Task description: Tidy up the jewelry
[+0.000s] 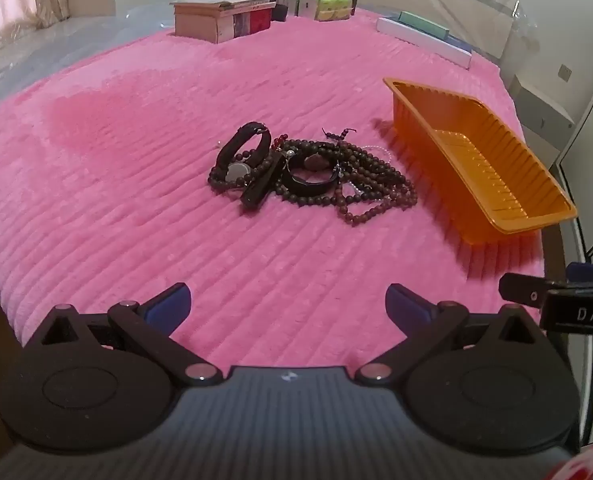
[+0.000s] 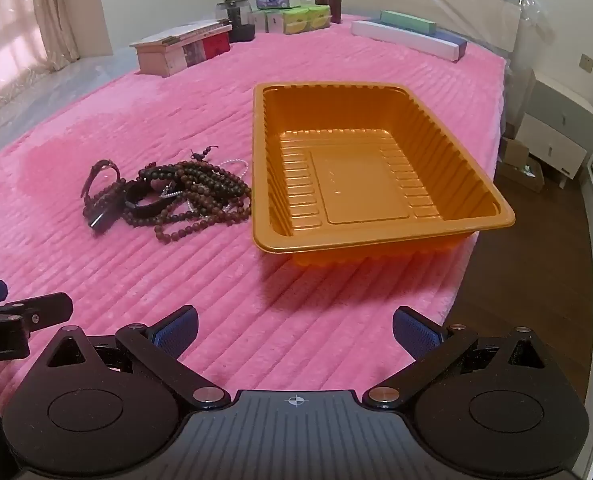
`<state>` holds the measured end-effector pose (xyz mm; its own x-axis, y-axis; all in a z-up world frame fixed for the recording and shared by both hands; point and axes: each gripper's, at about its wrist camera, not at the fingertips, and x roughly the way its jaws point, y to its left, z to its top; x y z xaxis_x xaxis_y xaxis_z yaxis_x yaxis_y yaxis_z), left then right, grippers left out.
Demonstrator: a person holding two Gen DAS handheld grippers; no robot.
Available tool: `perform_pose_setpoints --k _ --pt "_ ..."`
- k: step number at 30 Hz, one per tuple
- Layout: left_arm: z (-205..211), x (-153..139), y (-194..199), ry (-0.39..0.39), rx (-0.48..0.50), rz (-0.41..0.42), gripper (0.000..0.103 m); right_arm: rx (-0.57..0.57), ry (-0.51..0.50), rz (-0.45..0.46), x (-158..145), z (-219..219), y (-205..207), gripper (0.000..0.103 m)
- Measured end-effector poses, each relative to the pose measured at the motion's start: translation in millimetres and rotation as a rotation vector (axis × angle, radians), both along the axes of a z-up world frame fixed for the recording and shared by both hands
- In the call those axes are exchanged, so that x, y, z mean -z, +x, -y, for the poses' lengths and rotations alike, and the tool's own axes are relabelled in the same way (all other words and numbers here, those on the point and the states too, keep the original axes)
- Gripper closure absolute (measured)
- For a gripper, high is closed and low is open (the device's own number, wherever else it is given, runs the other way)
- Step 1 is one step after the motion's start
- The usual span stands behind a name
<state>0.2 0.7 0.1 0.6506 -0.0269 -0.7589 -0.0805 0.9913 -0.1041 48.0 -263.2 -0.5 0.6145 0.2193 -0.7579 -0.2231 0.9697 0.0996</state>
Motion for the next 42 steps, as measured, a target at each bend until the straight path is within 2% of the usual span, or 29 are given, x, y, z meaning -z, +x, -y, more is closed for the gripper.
perform_pose_setpoints --k 8,10,42 --pt "-1.9 4.4 -14.8 0.004 0.011 0.020 0.001 -0.003 -0.003 0.001 -2.3 -4.0 -0.6 0.001" --pt "-0.6 0.8 2.3 0.002 -0.005 -0.008 0.001 0.000 -0.001 0.002 -2.9 -4.5 -0.5 0.001" --pt "0.6 -0.2 0.2 0.004 -0.006 -0.002 0.001 0.006 0.018 0.000 -2.8 -2.0 -0.4 0.001"
